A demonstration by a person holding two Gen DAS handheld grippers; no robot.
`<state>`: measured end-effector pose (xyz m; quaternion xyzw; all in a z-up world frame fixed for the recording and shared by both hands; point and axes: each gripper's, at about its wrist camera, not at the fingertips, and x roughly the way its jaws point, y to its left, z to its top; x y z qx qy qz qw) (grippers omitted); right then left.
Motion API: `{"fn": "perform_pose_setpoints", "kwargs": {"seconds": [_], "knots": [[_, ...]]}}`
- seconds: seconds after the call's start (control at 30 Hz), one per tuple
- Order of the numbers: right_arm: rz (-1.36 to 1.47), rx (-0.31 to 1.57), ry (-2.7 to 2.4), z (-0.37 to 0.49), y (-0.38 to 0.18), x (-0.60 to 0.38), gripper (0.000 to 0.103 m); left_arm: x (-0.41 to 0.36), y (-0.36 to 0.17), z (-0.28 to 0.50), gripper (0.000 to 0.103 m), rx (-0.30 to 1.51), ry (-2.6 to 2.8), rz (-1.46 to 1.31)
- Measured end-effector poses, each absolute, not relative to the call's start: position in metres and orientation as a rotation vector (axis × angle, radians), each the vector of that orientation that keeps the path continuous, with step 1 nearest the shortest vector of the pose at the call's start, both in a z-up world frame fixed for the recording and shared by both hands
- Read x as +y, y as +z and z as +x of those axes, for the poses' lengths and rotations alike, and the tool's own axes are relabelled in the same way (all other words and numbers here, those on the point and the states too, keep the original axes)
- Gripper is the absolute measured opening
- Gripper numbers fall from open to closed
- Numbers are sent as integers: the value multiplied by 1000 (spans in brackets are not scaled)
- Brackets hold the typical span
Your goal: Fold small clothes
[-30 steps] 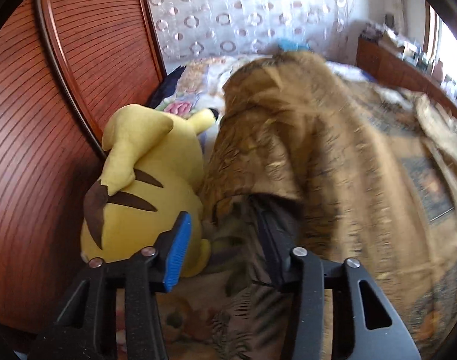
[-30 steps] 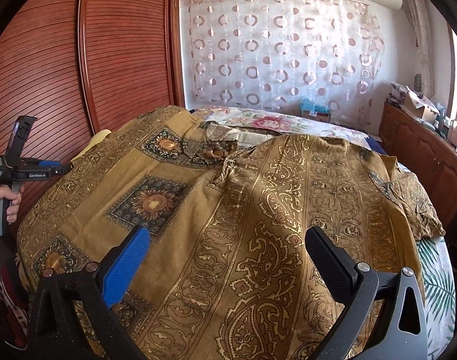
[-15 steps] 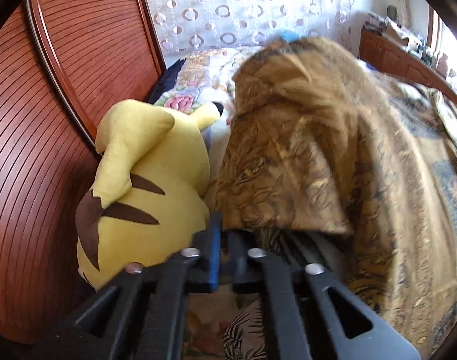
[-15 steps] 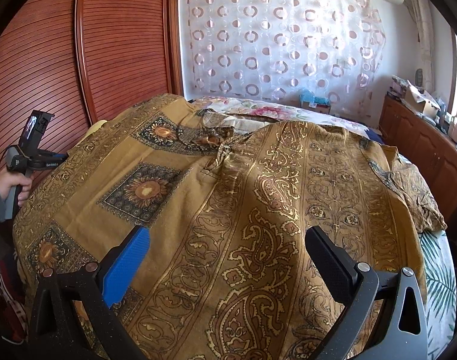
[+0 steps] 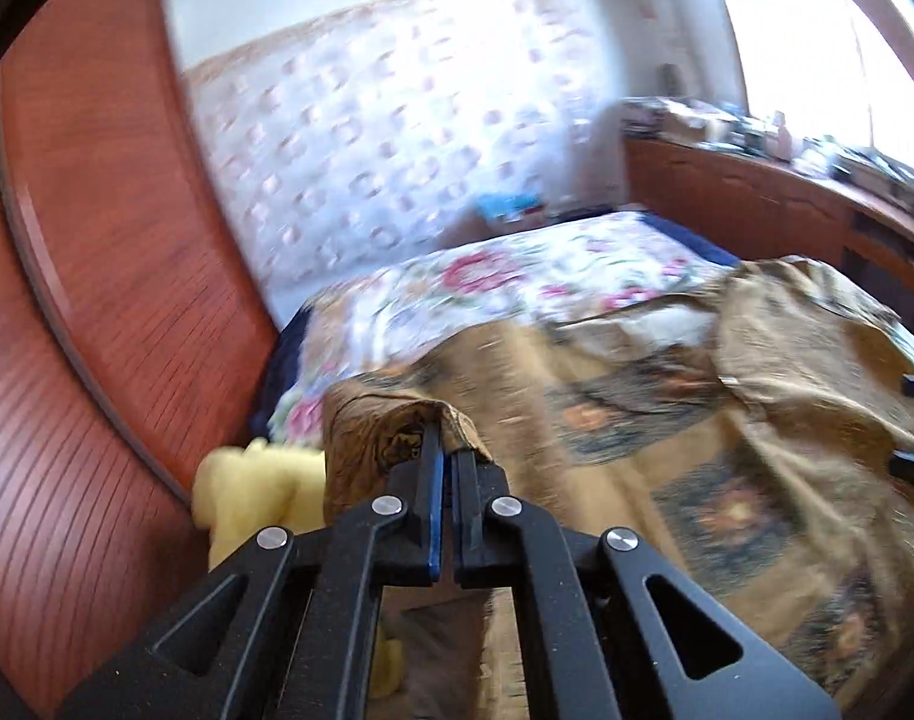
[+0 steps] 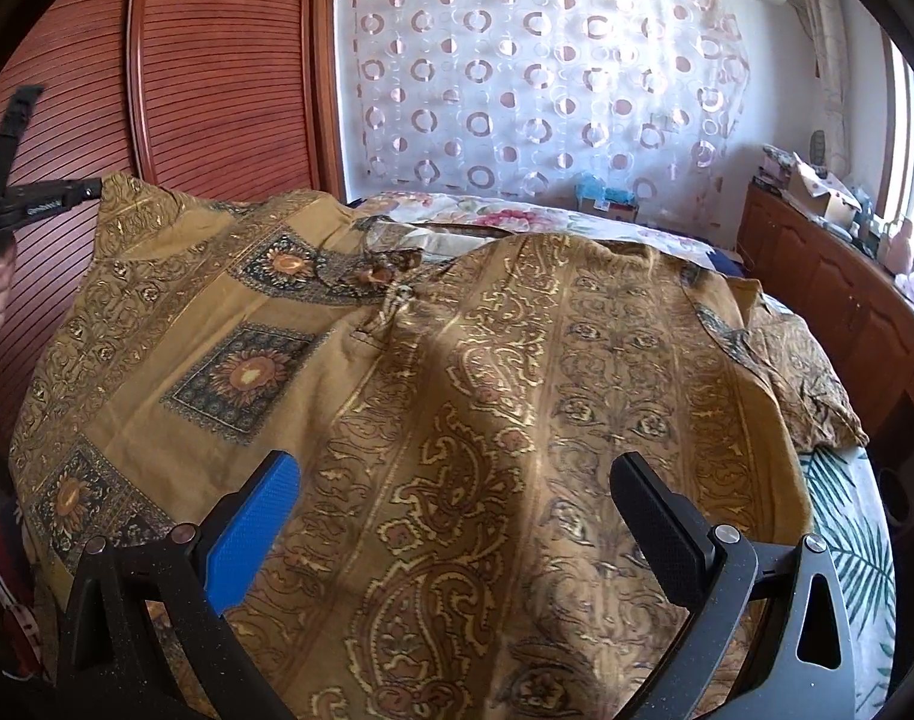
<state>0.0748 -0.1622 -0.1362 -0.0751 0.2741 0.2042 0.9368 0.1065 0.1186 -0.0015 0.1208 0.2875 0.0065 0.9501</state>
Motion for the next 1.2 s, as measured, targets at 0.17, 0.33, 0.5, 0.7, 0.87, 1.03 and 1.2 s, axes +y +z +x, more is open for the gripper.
{"fn": "perform_pose_setpoints", "kwargs": {"seconds": [0.17,0.33,0.5,0.7,0.87,1.03,1.2], "knots": [[-134,570,415,72,-137,-168,103,74,-18,93,12,638,-116,287],[-144,579,424,69,-137,-162,103,71,-22,78,44,676,-160,233],[-149,586,424,70,-135,-162,103,78,-13,66,76,638,-150,178],[-150,592,422,75,-135,-164,103,105,-20,74,76,646,-56,134],[-139,595,427,77,-135,-168,103,133,-49,102,76,708,3,95],[-130,597,431,78,-135,-170,103,160,-80,128,65,788,13,11],[-135,596,431,78,-135,-170,103,169,-103,141,52,867,32,-10]]}}
